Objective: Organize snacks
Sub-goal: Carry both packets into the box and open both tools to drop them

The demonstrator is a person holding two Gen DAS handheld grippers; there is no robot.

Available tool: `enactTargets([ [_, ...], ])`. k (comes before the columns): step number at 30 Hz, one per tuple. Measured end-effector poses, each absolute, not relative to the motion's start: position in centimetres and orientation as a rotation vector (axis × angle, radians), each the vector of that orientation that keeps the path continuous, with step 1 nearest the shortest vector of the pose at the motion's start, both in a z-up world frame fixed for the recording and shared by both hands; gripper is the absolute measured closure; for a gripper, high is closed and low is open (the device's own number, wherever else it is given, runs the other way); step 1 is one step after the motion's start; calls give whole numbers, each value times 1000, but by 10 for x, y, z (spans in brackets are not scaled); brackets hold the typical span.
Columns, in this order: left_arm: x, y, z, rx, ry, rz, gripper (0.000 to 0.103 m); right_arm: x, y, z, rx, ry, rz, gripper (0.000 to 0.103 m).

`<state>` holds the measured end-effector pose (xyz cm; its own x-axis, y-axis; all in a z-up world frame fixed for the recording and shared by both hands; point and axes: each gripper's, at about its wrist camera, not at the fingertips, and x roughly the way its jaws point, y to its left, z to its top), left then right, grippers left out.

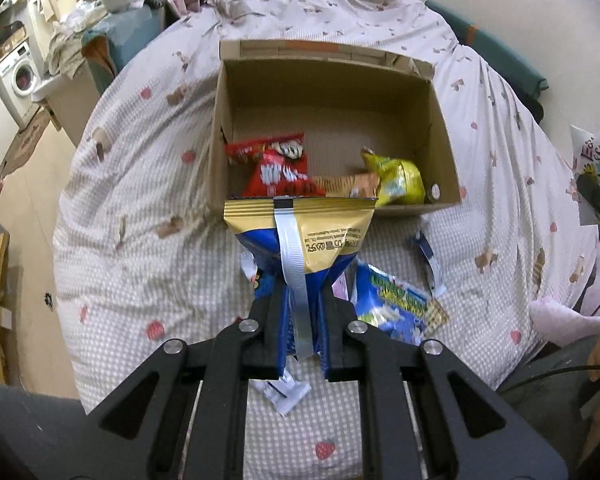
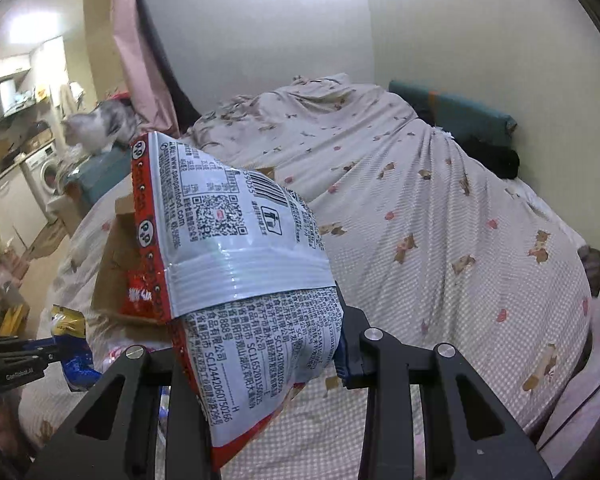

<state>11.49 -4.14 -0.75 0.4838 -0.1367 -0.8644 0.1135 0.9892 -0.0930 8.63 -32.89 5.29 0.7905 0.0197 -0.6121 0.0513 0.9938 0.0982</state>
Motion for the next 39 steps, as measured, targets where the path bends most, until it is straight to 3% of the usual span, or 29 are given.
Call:
enactTargets([
  [19, 214, -36, 25, -14, 938, -156, 93, 181, -271, 63, -9, 650, 73, 68],
  [39, 282, -30, -28, -64, 957, -211, 93, 269, -233, -29, 2, 895, 180, 68],
])
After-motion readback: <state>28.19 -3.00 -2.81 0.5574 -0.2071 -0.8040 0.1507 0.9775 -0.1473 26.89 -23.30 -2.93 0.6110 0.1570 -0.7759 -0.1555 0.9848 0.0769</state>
